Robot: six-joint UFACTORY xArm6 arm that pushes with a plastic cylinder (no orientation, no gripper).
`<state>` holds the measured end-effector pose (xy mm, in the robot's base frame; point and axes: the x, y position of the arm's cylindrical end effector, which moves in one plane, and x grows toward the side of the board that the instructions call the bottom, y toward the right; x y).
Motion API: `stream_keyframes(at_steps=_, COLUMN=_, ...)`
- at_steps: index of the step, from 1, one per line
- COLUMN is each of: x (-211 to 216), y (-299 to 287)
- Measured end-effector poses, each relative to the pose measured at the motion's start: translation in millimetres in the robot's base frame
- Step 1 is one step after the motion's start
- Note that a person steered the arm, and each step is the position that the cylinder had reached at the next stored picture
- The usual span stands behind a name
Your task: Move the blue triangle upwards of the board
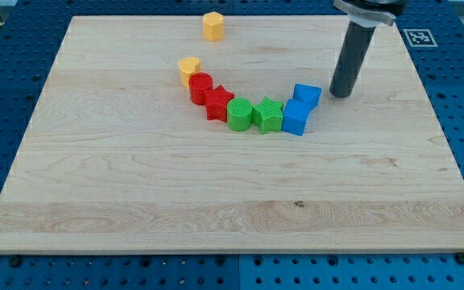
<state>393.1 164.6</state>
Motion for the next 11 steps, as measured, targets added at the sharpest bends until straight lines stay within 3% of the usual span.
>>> stream_keyframes(at_steps=4, x=55.7, y=-40.7)
stream_keyframes(at_steps=6, x=29.5, y=-66.7)
stream_keyframes(at_steps=9, x=0.4, y=-46.0)
stream_keyframes(at_steps=11, x=-24.6, y=-85.9)
